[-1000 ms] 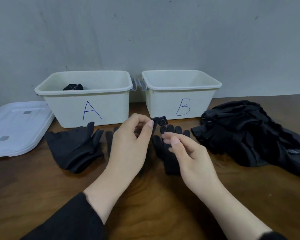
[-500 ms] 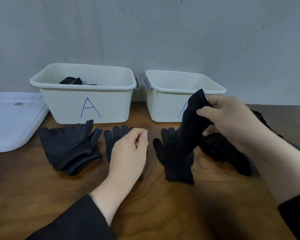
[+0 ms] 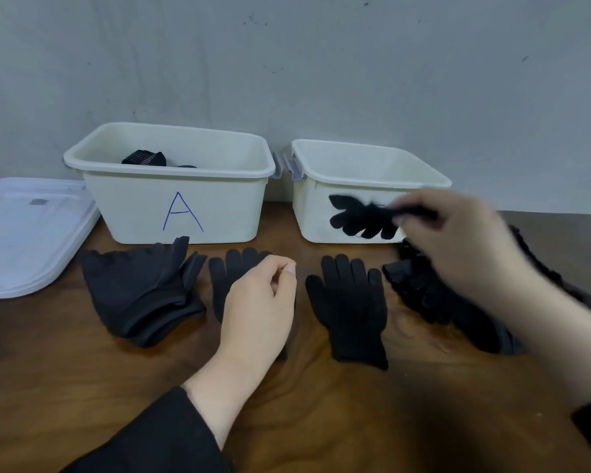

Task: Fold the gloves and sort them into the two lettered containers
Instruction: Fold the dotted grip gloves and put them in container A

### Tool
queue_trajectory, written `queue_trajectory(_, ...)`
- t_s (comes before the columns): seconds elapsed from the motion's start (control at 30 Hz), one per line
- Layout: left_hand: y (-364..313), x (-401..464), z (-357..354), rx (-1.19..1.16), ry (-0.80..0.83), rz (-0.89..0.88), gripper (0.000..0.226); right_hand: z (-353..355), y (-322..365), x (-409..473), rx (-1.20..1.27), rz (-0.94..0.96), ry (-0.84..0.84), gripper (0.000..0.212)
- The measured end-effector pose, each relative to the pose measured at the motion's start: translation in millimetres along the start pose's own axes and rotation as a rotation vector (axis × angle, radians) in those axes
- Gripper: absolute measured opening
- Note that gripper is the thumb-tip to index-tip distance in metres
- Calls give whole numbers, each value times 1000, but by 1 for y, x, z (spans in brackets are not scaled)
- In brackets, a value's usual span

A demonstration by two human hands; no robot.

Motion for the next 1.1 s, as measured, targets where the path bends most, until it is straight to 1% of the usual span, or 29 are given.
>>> queue_trajectory(0.1, 0, 0, 0, 25, 12, -42, 21, -33, -30, -74, 0, -12, 198, 32)
queue_trajectory(0.17, -1, -1, -1, 47, 51, -67, 18, -47, -46, -110, 9, 29, 287, 24)
queue_trajectory(0.2, -2, -1, -2, 65, 85, -93, 18, -50, -50, -118, 32, 29, 290, 20)
queue_trajectory(0.3, -3, -5, -6, 167, 201, -213, 18, -48, -53, -121, 86, -37, 264, 18)
queue_trajectory(0.47, -3, -14, -16, 390, 432, -418, 25, -49, -53, -122, 64, 8, 240, 17)
queue_trajectory(0.53, -3, -15, -18, 434, 450, -436, 30, -47, -54, -123, 36, 45, 251, 19)
queue_trajectory(0.6, -3, -15, -19, 442, 438, -440, 32, -46, -54, -122, 13, 63, 309, 22)
queue_trajectory(0.7, -6, -14, -17, 394, 440, -484, 35, -40, -57, -118, 86, 51, 315, 30)
queue_trajectory(0.77, -8, -16, -14, 359, 516, -570, 38, -32, -65, -115, 111, 48, 320, 32)
queue_trajectory(0.83, -8, -19, -13, 379, 619, -663, 45, -27, -75, -115, 72, 47, 420, 39)
queue_trajectory(0.9, -5, -20, -13, 399, 679, -636, 47, -26, -83, -116, 35, 62, 514, 48)
queue_trajectory(0.93, -3, -20, -13, 397, 689, -610, 46, -27, -85, -117, 31, 71, 525, 50)
queue_trajectory(1.0, -4, -20, -14, 383, 686, -610, 47, -29, -85, -116, 20, 106, 498, 46)
queue_trajectory(1.1, -7, -21, -17, 394, 686, -640, 56, -35, -80, -116, -57, 178, 402, 33)
Point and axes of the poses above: each hand's wrist, its own x-axis towards the middle knuckle, its own z-axis out of the back of the hand, y = z × x, the point moved 2 cm from there along x, towards the middle knuckle, and after that the axes turned 13 degrees about -y, right-handed, at the moved point
